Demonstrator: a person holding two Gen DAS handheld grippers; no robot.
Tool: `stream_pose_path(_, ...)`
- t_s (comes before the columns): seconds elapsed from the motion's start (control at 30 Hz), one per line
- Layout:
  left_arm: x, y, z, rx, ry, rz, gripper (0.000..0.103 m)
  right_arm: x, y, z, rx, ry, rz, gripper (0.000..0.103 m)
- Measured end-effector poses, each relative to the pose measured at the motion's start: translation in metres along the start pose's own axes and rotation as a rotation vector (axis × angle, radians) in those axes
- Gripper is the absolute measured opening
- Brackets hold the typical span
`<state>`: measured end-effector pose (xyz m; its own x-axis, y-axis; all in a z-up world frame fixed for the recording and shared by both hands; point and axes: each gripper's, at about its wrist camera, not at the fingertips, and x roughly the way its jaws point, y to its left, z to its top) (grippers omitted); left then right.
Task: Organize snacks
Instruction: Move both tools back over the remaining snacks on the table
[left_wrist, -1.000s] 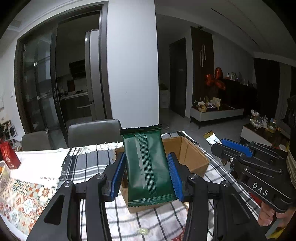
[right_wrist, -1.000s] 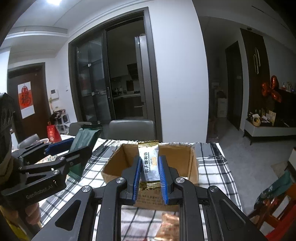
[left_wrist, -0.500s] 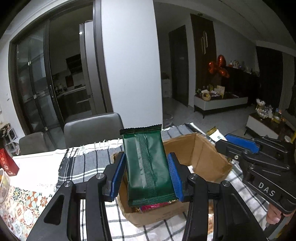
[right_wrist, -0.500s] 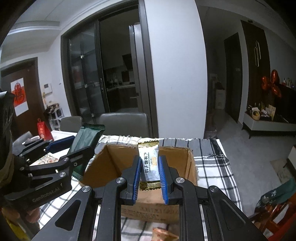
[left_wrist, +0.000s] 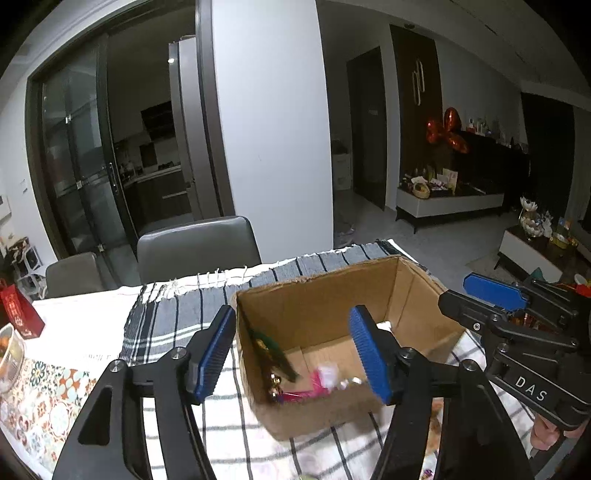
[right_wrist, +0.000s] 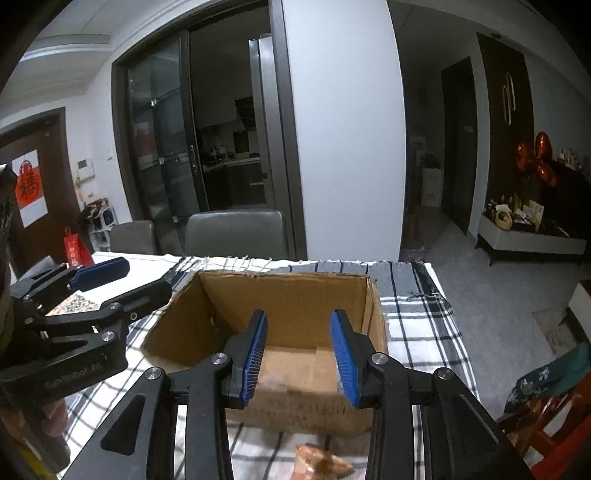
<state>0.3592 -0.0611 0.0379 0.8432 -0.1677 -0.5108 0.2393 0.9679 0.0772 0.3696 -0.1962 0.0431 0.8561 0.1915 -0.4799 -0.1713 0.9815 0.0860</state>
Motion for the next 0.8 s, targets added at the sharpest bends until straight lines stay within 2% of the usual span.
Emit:
stream_pose_path(0.47, -0.071, -0.004, -0.043, -0.043, -0.033, -0.013, 0.065, -0.067, 0.017, -0.034, -0.013, -0.076, 0.042, 0.037)
stream_pose_path(0.8, -0.096, -0.005, -0.075, -0.05, -0.008, -0.017, 0.065, -0.087, 0.028, -0.067, -0.019, -0.062, 0.049, 0.037)
